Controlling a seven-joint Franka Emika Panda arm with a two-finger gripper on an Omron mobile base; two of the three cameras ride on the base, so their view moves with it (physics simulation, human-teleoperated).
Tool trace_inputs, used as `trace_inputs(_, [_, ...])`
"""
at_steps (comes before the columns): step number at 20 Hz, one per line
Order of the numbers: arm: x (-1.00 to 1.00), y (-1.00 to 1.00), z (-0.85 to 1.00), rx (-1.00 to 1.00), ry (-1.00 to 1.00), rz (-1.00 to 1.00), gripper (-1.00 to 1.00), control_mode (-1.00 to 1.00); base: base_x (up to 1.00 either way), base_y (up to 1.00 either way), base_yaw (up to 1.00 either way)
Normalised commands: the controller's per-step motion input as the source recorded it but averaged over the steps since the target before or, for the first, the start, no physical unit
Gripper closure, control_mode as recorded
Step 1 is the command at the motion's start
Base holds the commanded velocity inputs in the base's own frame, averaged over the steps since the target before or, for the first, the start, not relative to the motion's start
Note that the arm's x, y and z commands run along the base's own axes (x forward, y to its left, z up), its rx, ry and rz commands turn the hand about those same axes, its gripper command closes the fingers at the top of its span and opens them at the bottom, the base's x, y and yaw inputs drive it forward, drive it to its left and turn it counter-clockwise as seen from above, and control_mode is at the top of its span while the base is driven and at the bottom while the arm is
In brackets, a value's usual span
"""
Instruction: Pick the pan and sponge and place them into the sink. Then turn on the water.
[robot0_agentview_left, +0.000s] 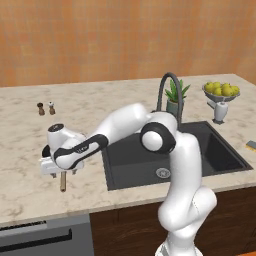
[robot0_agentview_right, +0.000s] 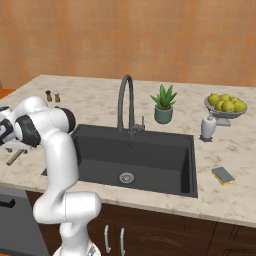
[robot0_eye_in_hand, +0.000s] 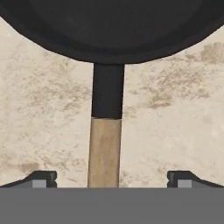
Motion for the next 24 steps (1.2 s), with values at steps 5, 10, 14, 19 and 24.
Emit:
trace_inputs(5, [0.14,0.02,-0.14,0.00,0.00,0.00,-1.00,-1.00,0.00,0.00,0.00])
trace_inputs(10, [0.09,0.00,-0.09,0.00,0.00,0.00,-1.00,-1.00,0.00,0.00,0.00])
trace_inputs(14, [0.08,0.00,-0.08,0.00,0.00,0.00,-1.00,-1.00,0.00,0.00,0.00])
trace_inputs(19, [0.01,0.00,-0.01,0.00,0.00,0.00,1.00,-1.00,0.00,0.00,0.00])
trace_inputs(24, [0.00,0.00,-0.01,-0.01,0.00,0.00,1.00,-1.00,0.00,0.00,0.00])
